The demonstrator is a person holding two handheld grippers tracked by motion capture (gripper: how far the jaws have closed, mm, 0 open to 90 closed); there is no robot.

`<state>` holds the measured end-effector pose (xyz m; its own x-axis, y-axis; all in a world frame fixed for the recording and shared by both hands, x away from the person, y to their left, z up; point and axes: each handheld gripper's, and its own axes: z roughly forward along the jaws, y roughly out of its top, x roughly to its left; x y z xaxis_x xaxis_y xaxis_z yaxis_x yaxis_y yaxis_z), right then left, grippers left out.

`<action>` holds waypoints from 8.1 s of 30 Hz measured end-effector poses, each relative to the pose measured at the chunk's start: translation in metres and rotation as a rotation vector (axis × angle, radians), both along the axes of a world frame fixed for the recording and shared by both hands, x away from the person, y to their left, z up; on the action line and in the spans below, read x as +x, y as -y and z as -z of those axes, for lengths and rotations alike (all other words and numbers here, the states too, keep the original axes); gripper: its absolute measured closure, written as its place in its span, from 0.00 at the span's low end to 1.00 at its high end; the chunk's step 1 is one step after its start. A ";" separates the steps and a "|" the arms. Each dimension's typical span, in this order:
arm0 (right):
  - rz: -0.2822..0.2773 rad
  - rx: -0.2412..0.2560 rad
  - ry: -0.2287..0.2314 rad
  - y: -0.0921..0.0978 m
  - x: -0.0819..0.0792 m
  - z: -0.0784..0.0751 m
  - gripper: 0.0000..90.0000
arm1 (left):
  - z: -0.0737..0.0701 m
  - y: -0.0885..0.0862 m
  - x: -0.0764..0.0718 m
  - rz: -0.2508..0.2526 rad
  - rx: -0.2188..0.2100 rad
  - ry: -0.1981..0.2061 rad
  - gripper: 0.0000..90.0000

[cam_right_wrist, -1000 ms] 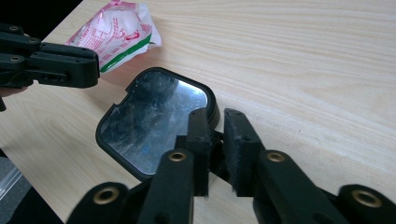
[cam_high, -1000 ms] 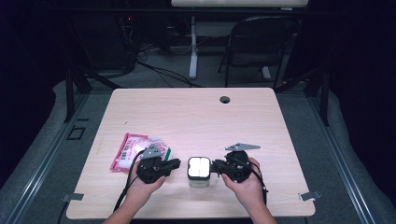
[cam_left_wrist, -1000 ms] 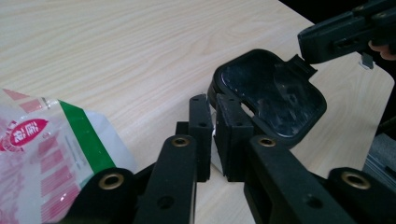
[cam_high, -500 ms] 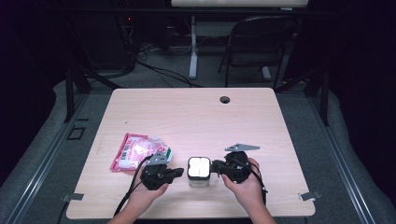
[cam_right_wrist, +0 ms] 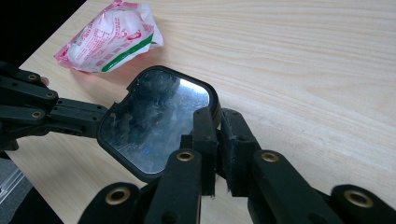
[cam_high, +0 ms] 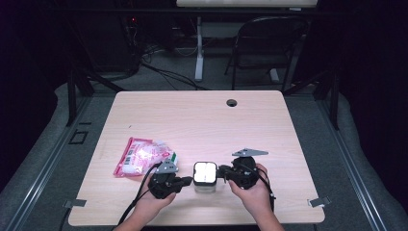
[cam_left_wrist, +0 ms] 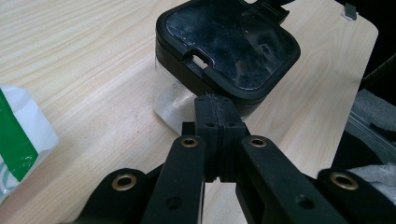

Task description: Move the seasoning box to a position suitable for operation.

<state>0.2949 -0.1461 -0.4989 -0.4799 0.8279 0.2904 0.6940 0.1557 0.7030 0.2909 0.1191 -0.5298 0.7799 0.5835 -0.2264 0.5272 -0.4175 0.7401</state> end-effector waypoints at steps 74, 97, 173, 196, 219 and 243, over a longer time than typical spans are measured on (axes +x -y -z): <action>0.017 0.006 0.007 -0.002 -0.005 0.002 0.90 | 0.000 0.003 0.000 -0.005 0.041 0.008 1.00; 0.020 0.022 -0.010 0.001 -0.006 0.001 0.86 | -0.018 0.007 0.002 0.017 -0.016 0.025 1.00; -0.039 -0.034 0.131 -0.005 -0.040 -0.007 0.72 | -0.009 0.038 0.044 -0.013 0.090 0.074 0.78; 0.002 -0.045 0.086 0.012 -0.032 -0.012 0.92 | -0.010 0.030 0.043 -0.003 0.067 0.026 0.74; 0.052 -0.042 0.099 0.010 0.036 -0.010 0.91 | -0.012 0.034 0.032 -0.013 -0.001 0.030 0.70; 0.041 -0.026 0.094 0.005 0.051 -0.003 0.87 | -0.012 0.037 0.031 -0.029 -0.023 0.043 0.71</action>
<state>0.3456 -0.1507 -0.4958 -0.4699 0.8538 0.2240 0.6310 0.1474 0.7617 0.3221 0.0818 -0.5182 0.7719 0.6012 -0.2070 0.5066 -0.3847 0.7716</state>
